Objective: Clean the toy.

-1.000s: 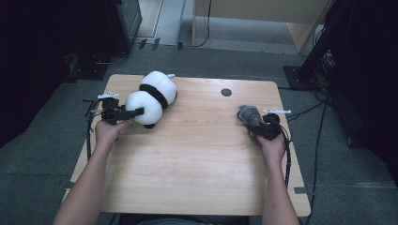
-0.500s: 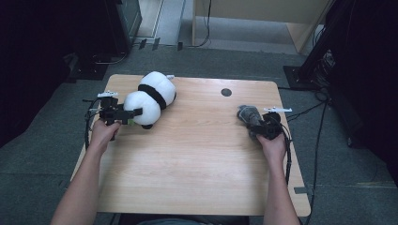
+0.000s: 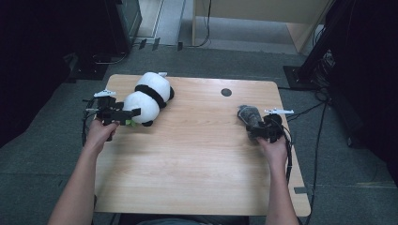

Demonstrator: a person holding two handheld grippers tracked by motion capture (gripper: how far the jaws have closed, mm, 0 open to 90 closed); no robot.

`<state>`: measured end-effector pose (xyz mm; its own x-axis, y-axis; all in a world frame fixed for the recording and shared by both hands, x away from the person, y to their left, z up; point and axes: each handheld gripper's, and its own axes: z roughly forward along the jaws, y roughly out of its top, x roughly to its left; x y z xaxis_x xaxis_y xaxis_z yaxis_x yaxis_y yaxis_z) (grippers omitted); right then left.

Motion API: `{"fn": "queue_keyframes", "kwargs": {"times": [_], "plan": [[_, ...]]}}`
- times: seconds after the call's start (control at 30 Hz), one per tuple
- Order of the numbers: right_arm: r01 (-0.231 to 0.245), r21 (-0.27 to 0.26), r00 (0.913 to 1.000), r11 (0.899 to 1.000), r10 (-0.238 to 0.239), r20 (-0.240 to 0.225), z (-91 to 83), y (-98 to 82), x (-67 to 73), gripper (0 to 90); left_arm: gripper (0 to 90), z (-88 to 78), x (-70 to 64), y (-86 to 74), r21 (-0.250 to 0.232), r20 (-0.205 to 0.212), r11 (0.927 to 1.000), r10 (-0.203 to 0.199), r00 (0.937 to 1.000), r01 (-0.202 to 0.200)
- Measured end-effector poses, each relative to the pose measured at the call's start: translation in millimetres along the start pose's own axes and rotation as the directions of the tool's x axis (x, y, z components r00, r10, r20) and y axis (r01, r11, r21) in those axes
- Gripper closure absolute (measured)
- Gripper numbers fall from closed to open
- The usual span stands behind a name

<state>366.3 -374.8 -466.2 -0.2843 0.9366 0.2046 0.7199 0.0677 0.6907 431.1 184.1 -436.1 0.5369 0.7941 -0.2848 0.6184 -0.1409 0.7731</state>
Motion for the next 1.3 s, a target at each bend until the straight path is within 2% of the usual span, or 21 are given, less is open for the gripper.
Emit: {"fn": "queue_keyframes", "kwargs": {"times": [0.07, 0.2, 0.33, 0.5, 0.63, 0.77, 0.87, 0.93, 1.1, 1.13, 1.23, 1.3], "plan": [[0.002, -0.007, 1.0000, 1.000, -0.002, -0.009, -4.6, -1.2, 4.4, 35.7, 0.0, -1.8, -5.5, 0.3, 0.005, -0.010, 0.9994, 0.034, 0.9994, -0.034], [0.013, -0.018, 0.9997, 1.000, -0.013, -0.020, -11.8, -4.7, 14.3, 35.8, 0.0, -4.5, -15.4, 1.4, 0.006, 0.010, 0.9982, 0.060, 0.9981, -0.060], [0.036, -0.026, 0.9989, 0.999, -0.037, -0.029, -18.8, -6.6, 22.2, 36.0, 0.0, -4.5, -26.0, 2.8, -0.003, 0.062, 0.9979, 0.065, 0.9960, -0.065], [0.056, -0.036, 0.9968, 0.998, -0.058, -0.055, -21.0, -7.4, 32.2, 36.1, 0.0, -1.0, -41.8, 3.1, 0.003, 0.092, 0.9961, 0.088, 0.9919, -0.088], [0.076, -0.022, 0.9930, 0.997, -0.078, -0.089, -17.9, -6.4, 41.9, 36.2, 0.0, 4.5, -56.9, 1.8, 0.011, 0.107, 0.9910, 0.131, 0.9855, -0.133], [0.092, -0.023, 0.9895, 0.996, -0.094, -0.110, -13.8, -5.2, 51.1, 36.9, 0.0, 13.4, -72.4, -2.7, 0.014, 0.153, 0.9869, 0.157, 0.9757, -0.161], [0.107, -0.021, 0.9860, 0.994, -0.109, -0.126, -8.5, -5.6, 59.1, 36.9, 0.0, 21.3, -80.8, -6.4, 0.035, 0.158, 0.9827, 0.174, 0.9719, -0.182], [0.118, -0.014, 0.9823, 0.993, -0.119, -0.145, -3.4, -6.6, 65.2, 36.9, 0.0, 24.9, -84.0, -8.3, 0.039, 0.173, 0.9832, 0.169, 0.9702, -0.178], [0.149, 0.010, 0.9746, 0.989, -0.145, -0.171, 5.2, -8.9, 75.7, 38.1, 0.0, 31.5, -91.9, -16.0, 0.010, 0.175, 0.9877, 0.152, 0.9728, -0.156], [0.148, 0.010, 0.9747, 0.989, -0.144, -0.171, 6.0, -9.2, 77.5, 38.2, 0.0, 33.4, -93.3, -18.2, 0.012, 0.184, 0.9876, 0.152, 0.9711, -0.157], [0.153, -0.006, 0.9726, 0.988, -0.152, -0.176, 8.1, -10.9, 81.0, 38.9, 0.0, 39.9, -98.0, -24.2, 0.034, 0.197, 0.9881, 0.141, 0.9703, -0.150], [0.149, -0.035, 0.9722, 0.988, -0.153, -0.177, 9.5, -14.7, 83.3, 39.4, 0.0, 43.5, -101.8, -27.9, 0.040, 0.200, 0.9874, 0.143, 0.9693, -0.154]]}}
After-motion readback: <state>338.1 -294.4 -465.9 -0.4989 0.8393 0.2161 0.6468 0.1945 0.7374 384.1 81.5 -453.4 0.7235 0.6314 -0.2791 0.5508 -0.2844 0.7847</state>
